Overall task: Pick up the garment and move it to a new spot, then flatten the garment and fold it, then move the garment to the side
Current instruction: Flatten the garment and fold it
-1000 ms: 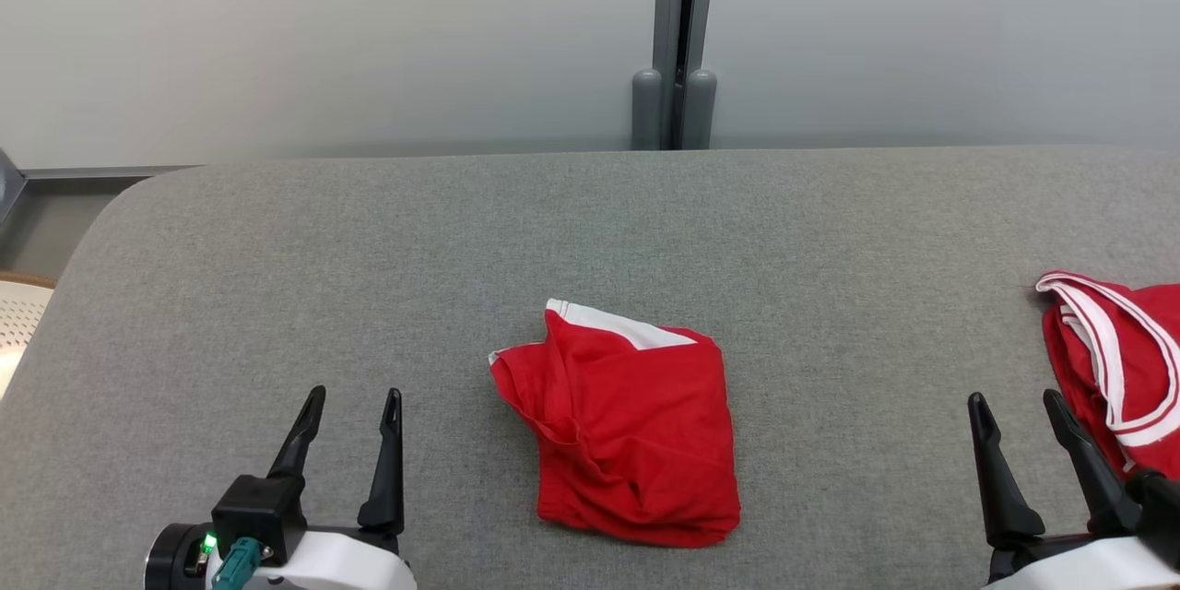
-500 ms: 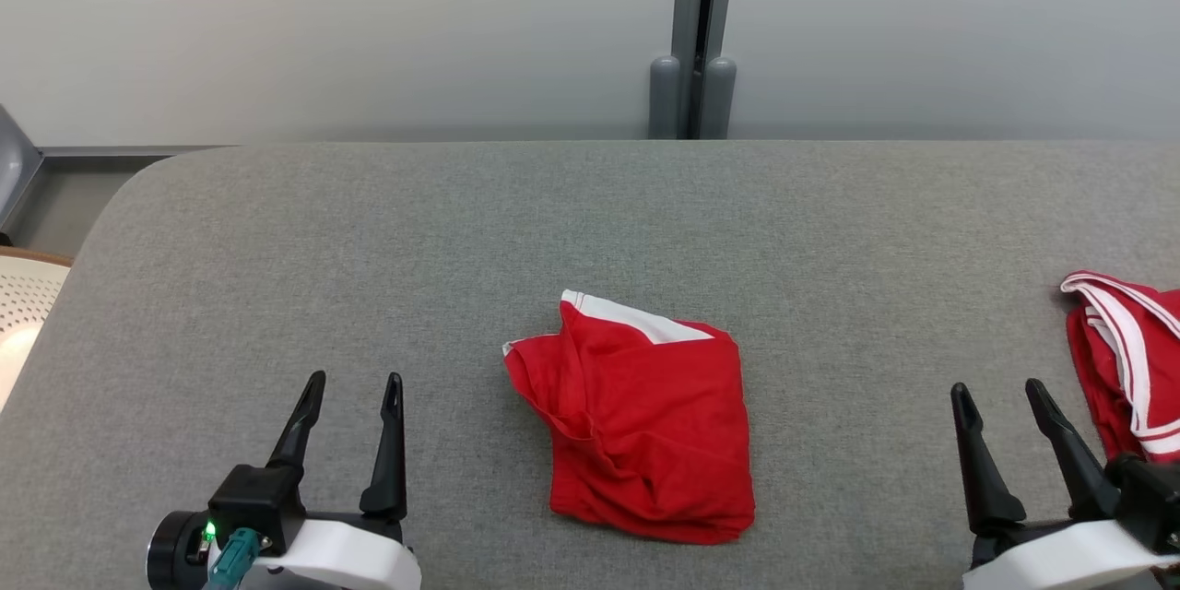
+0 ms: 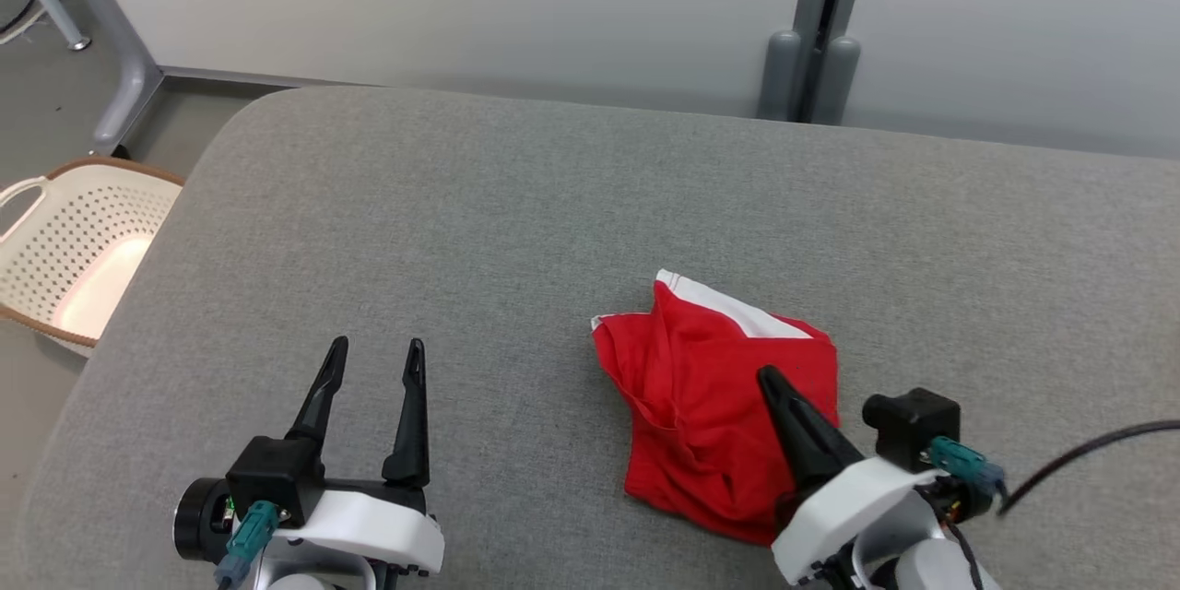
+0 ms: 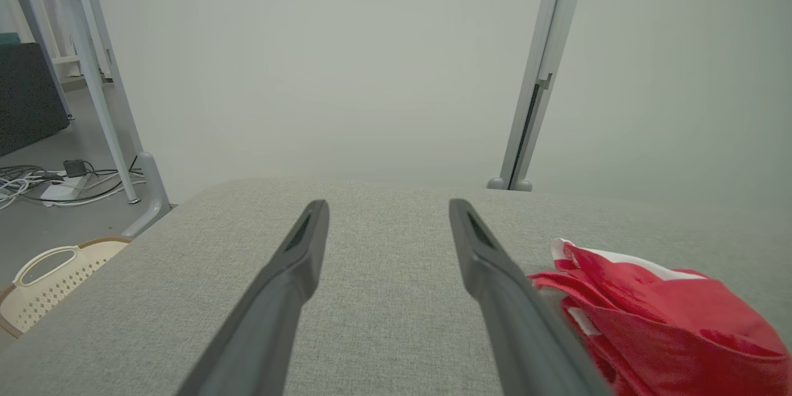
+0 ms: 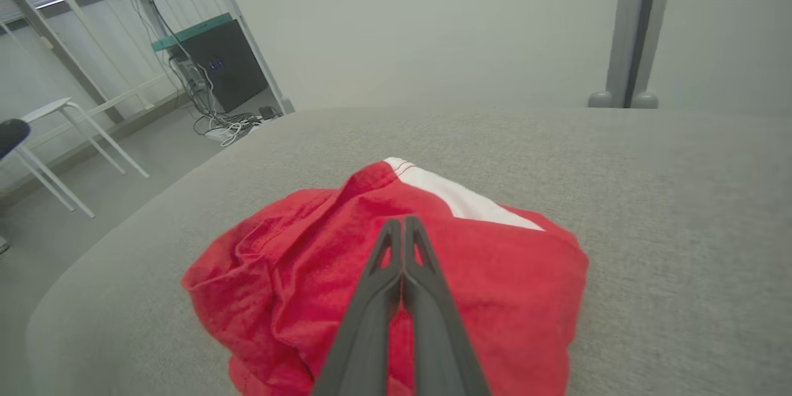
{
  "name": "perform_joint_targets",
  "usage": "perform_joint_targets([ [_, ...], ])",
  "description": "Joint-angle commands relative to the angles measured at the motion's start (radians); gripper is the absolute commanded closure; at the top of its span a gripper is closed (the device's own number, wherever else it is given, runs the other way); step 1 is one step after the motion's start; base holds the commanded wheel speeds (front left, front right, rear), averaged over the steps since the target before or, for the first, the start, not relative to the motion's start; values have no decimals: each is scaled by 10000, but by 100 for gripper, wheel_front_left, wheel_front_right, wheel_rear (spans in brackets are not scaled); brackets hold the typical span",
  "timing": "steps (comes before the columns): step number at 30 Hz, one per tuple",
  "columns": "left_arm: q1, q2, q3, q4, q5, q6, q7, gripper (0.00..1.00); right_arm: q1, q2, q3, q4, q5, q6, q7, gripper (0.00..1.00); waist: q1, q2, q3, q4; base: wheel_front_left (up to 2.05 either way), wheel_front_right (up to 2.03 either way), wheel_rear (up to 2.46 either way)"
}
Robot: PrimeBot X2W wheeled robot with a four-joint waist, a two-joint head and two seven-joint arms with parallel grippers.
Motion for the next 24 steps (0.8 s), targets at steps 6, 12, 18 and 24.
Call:
perform_joint_targets([
  [6, -314, -36, -6, 247, 27, -35, -184, 0, -1473, 65, 1548, 2225, 476, -1, -300, 100, 0, -1, 279, 512, 0, 0, 0],
  [12, -418, -80, 30, 355, 47, -62, -224, 0, -2304, 73, 3242, 3348, 1288, -1, -390, 100, 0, -1, 363, 582, 0, 0, 0],
  [18, -430, -140, 53, 411, -12, -89, -254, 0, -2661, 81, 4305, 4032, 1845, -1, -186, 100, 0, -1, 378, 550, 0, 0, 0],
  [24, -434, -168, 100, 451, -14, -92, -267, 0, -3061, 76, 5660, 4404, 1909, -1, -275, 100, 0, -1, 417, 454, 0, 0, 0],
])
